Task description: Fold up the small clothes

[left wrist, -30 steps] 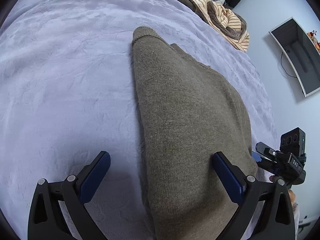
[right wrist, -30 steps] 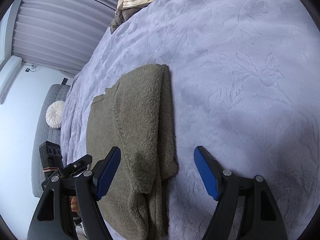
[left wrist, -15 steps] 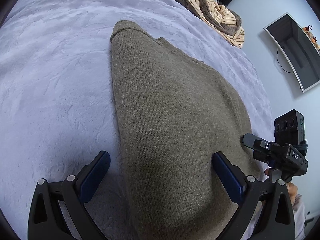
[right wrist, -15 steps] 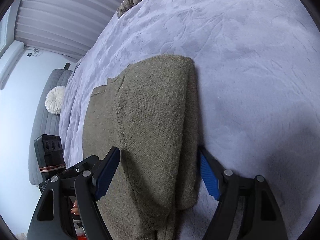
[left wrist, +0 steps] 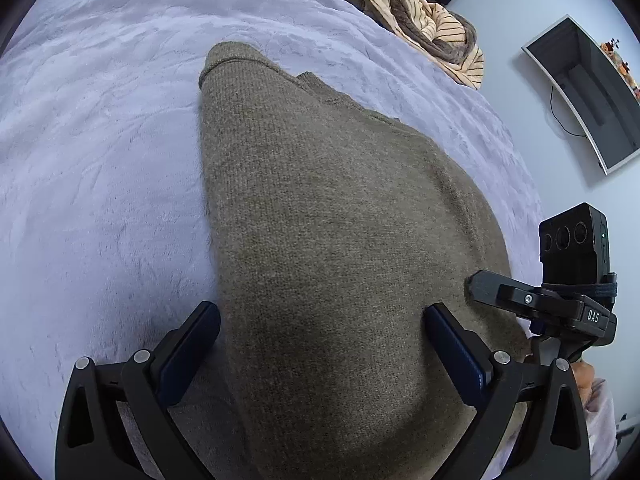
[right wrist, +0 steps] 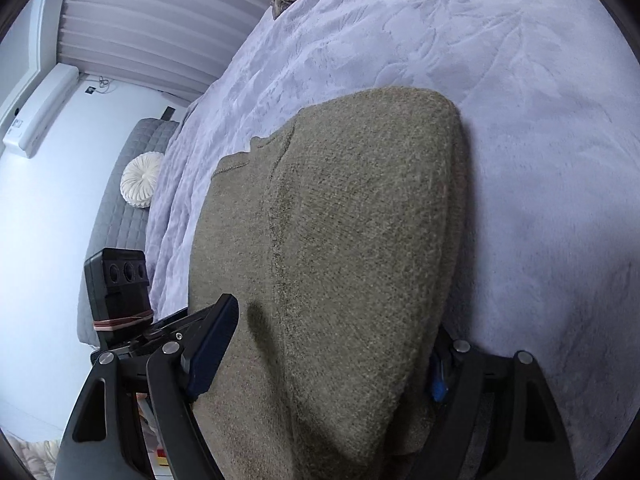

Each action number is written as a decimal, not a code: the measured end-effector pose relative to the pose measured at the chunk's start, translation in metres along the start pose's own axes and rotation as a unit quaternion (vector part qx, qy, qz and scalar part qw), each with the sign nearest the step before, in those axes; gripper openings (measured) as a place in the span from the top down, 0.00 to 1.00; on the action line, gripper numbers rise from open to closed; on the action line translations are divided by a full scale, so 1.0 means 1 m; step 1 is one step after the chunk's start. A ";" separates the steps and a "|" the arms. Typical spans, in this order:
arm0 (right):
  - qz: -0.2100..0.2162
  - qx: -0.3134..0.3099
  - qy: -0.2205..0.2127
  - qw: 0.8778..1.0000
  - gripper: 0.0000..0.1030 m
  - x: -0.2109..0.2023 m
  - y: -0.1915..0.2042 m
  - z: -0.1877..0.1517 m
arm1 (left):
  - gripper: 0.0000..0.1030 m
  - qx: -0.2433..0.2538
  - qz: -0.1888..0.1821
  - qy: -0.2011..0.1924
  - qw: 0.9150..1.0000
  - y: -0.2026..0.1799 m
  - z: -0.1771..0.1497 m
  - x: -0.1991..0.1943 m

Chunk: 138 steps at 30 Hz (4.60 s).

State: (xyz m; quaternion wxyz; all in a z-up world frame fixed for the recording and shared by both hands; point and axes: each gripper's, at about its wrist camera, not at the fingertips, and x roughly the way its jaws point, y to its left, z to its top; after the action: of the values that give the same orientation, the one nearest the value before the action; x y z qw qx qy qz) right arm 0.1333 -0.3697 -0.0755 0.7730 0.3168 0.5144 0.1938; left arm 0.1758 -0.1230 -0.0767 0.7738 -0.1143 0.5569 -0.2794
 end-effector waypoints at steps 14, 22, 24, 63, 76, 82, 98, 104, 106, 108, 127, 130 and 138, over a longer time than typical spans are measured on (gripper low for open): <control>0.095 0.054 -0.028 0.994 0.65 -0.039 0.052 -0.027 | 0.48 0.045 -0.057 -0.020 0.997 -0.020 -0.020 -0.080; 0.138 0.054 -0.015 0.989 0.65 -0.047 0.105 -0.075 | 0.48 0.041 -0.052 -0.039 0.997 -0.009 -0.072 -0.158; 0.145 0.050 -0.009 0.988 0.65 -0.041 0.115 -0.090 | 0.48 0.038 -0.041 -0.041 0.998 0.000 -0.092 -0.174; -0.159 -0.085 -0.056 0.982 0.73 0.012 0.112 -0.126 | 0.32 0.016 0.163 -0.092 0.982 0.042 -0.203 -0.171; -0.106 -0.200 -0.049 0.973 0.74 -0.040 0.201 -0.231 | 0.32 0.020 0.175 -0.092 0.980 0.025 -0.219 -0.191; -0.156 -0.221 -0.026 0.962 0.74 -0.015 0.194 -0.256 | 0.32 0.006 0.174 -0.077 0.982 0.022 -0.240 -0.184; -0.172 -0.156 -0.029 0.972 0.88 -0.018 0.153 -0.272 | 0.28 -0.013 0.177 -0.062 0.982 0.027 -0.261 -0.173; -0.190 -0.135 -0.027 0.972 0.83 -0.030 0.151 -0.282 | 0.28 -0.011 0.176 -0.063 0.982 0.028 -0.261 -0.174; -0.189 -0.116 -0.025 0.975 0.80 -0.035 0.144 -0.283 | 0.28 -0.004 0.178 -0.062 0.982 0.026 -0.261 -0.176; -0.174 -0.090 -0.028 0.980 0.77 -0.041 0.138 -0.283 | 0.28 0.001 0.180 -0.061 0.982 0.024 -0.261 -0.177; -0.186 -0.114 -0.012 0.976 0.69 -0.039 0.151 -0.298 | 0.27 -0.011 0.175 -0.050 0.983 0.028 -0.266 -0.177; -0.185 -0.100 -0.008 0.978 0.81 -0.038 0.138 -0.299 | 0.14 -0.013 0.183 -0.048 0.982 0.028 -0.266 -0.176; -0.140 -0.040 -0.015 0.989 0.80 -0.051 0.119 -0.301 | 0.14 -0.011 0.186 -0.047 0.981 0.029 -0.268 -0.177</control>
State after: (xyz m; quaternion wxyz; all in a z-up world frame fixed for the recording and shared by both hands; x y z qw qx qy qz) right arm -0.1600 -0.2283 -0.0403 0.8122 0.2134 0.5337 0.0995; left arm -0.1027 0.0363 -0.0443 0.8361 -0.0296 0.5348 -0.1189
